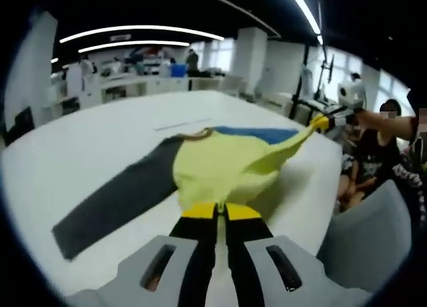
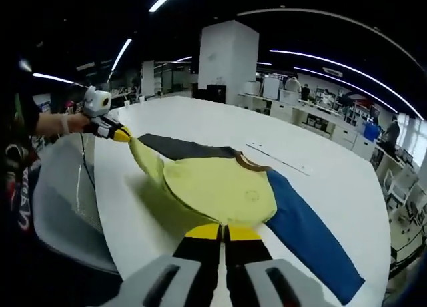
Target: Fold the garment on the visible template until the final outline fits inside the template.
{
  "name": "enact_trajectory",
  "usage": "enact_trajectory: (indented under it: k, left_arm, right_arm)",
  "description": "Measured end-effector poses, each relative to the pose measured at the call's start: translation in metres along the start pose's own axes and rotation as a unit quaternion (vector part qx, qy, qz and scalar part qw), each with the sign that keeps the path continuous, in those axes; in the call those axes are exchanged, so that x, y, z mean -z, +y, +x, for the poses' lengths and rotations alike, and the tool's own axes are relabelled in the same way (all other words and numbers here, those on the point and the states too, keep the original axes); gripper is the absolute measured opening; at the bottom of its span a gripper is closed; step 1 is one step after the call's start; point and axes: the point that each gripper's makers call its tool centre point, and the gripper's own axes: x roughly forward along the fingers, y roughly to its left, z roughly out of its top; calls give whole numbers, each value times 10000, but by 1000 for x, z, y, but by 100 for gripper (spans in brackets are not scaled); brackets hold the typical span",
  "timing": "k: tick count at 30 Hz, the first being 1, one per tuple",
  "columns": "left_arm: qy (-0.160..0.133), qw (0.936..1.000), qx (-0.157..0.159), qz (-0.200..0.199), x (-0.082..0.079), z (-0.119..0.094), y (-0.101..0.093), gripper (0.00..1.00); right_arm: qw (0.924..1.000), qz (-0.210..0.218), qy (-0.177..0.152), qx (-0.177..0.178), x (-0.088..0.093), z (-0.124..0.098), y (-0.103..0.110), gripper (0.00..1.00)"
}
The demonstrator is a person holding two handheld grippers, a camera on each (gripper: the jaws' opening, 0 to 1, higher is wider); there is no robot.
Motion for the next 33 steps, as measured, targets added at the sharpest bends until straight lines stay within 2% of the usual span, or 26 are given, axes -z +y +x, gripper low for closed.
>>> enact_trajectory:
  k: [5, 10, 16, 18, 20, 23, 26, 30, 33]
  left_arm:
    - [244, 9995, 199, 5, 18, -1, -15, 1]
    - [620, 9966, 496, 224, 37, 1, -34, 1]
    - [853, 9927, 818, 229, 52, 1, -52, 1]
    - [1155, 9883, 879, 471, 64, 0, -54, 1]
    - [1308, 9851, 955, 573, 73, 0, -54, 1]
    - [1470, 9824, 955, 646, 83, 1, -56, 1]
    - [1545, 9813, 954, 643, 92, 3, -53, 1]
    - [1684, 9780, 968, 755, 99, 5, -57, 1]
    - [1754, 9755, 1015, 855, 101, 5, -59, 1]
  right_arm:
    - [9975, -556, 430, 12, 14, -9, 2, 0]
    - [9951, -719, 666, -131, 29, -10, 8, 0]
    - [9934, -613, 904, -364, 51, -12, 15, 0]
    - [9906, -656, 1108, -457, 64, -14, 16, 0]
    - [9903, -604, 1139, -524, 69, -14, 18, 0]
    - [9866, -719, 1348, -569, 82, -14, 20, 0]
    - [9845, -593, 1496, -694, 97, -12, 24, 0]
    - [9808, -567, 1695, -774, 120, -6, 24, 0]
    - [9782, -564, 1822, -825, 130, -2, 25, 0]
